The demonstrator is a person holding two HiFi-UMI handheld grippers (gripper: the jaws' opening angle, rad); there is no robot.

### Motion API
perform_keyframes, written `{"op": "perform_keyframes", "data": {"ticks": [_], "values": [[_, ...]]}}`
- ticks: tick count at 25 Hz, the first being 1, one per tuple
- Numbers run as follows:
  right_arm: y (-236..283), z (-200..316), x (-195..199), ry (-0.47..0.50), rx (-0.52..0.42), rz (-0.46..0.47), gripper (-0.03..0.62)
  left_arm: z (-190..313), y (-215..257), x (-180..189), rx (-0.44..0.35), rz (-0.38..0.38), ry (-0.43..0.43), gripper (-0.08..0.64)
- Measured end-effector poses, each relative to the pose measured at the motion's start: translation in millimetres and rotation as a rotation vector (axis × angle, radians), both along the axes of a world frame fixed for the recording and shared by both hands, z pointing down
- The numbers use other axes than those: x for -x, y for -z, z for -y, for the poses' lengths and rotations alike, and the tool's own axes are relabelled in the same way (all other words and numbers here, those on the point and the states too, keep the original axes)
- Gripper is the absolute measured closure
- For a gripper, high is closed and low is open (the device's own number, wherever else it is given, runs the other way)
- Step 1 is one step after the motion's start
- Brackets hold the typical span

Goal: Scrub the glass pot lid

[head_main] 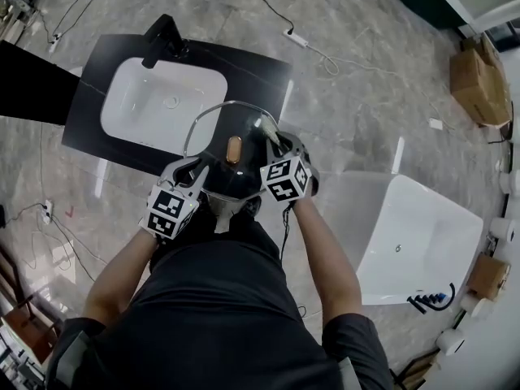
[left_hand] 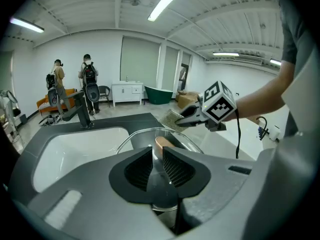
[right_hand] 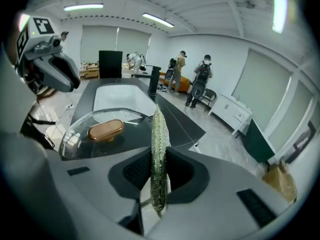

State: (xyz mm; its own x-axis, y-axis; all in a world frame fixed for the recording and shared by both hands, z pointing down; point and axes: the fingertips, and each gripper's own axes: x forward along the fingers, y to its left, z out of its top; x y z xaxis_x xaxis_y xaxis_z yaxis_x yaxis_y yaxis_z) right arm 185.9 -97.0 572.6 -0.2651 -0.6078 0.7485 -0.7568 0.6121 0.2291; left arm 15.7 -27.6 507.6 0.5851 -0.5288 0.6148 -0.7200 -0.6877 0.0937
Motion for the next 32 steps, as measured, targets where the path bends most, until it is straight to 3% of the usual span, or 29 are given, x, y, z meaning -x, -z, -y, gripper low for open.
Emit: {"op": "perform_keyframes", "data": {"ticks": [5,10,16,22,32], "values": [[-18,19,23,0.159,0.005,-0.183,0.529,0,-33,13,0.054,0.030,-0.066,0.505],[-28,16,35,0.217,0.030,-0.241,0.529,-3,-53,8,0.115,0.036,-0.115,0.505],[-32,8,37,0.226,0.062,-0.217,0.529,7,-31,-12,0.092,-0.011,-0.123,0.505],[-40,-2,37,0.225,0.103,-0.203,0.529,13,-23,-35,0.129,-0.079,-0.111,0.482],[-36,8,7,0.049,0.145,-0.086,0.529,0,-55,-3,0.166,0.003,-0.074,0.482]]}}
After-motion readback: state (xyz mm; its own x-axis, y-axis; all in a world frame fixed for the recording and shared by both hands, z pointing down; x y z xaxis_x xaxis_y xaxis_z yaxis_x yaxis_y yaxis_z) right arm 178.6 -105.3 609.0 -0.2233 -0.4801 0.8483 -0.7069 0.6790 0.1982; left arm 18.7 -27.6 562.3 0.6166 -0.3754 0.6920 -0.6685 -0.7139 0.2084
